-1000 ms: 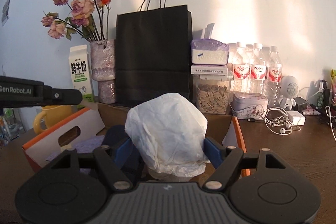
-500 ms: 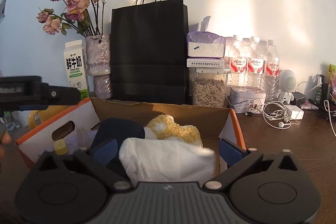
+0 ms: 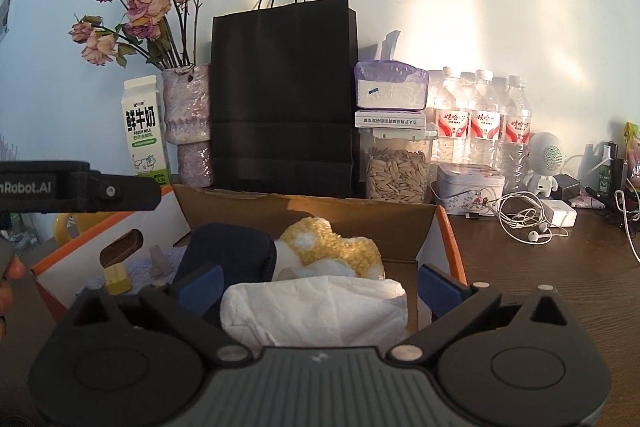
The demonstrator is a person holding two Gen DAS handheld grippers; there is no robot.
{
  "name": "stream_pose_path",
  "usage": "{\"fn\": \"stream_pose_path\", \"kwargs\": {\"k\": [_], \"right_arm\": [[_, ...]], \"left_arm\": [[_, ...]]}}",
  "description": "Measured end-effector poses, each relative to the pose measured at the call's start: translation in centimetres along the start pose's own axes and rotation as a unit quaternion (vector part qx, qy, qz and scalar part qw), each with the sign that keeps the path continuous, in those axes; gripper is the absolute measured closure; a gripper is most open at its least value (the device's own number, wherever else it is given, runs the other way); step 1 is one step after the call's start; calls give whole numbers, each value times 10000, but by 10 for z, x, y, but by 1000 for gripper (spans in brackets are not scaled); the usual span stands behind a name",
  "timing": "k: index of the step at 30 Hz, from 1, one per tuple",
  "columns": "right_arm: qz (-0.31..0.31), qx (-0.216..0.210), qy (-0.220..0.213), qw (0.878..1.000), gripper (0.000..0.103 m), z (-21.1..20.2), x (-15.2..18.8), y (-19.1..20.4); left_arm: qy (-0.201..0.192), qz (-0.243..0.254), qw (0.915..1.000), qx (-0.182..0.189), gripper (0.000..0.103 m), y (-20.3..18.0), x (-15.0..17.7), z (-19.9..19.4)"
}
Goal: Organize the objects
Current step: 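Carry the white bag and cable over the box and lower them in, then open both grippers and withdraw them from the box toward the table items, then grasp the coiled braided cable with pink tie using the left gripper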
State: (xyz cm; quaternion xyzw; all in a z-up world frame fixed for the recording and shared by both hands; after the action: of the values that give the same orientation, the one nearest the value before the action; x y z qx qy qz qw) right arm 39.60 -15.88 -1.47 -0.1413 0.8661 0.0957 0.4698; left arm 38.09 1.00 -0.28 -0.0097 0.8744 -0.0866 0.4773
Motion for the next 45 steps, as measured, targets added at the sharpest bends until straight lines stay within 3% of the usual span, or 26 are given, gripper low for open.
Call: {"fn": "stream_pose_path", "kwargs": {"k": [13, 21, 31, 36, 45], "right_arm": [[-59, -77, -149, 9998, 0, -25, 0, 8], [-226, -114, -223, 9994, 0, -54, 10, 20], [-466, -126, -58, 9988, 0, -88, 47, 30], [-545, -174, 38, 9984, 0, -105, 68, 33], [-519, -212, 137, 9983, 0, -123, 95, 25]], "left_arm": [[-125, 4, 9999, -11, 0, -7, 9, -31], [-80, -123, 9999, -57, 0, -3, 32, -65], [450, -90, 9987, -213, 0, 7, 77, -93], [960, 40, 9952, -161, 0, 5, 107, -101], [1458, 155, 9888, -284, 0, 4, 145, -121]]}}
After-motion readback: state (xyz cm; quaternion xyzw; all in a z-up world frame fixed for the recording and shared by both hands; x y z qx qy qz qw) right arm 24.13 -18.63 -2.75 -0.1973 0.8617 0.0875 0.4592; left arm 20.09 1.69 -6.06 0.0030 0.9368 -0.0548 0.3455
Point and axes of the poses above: each gripper's, at about its wrist camera, not at the fingertips, and z roughly the way its jaws point, y to its left, x to its underside, the point moved 8 cm from there along z, roughly the way its jaws point, and after that the axes turned 10 degrees about y, right-handed, at the moved point
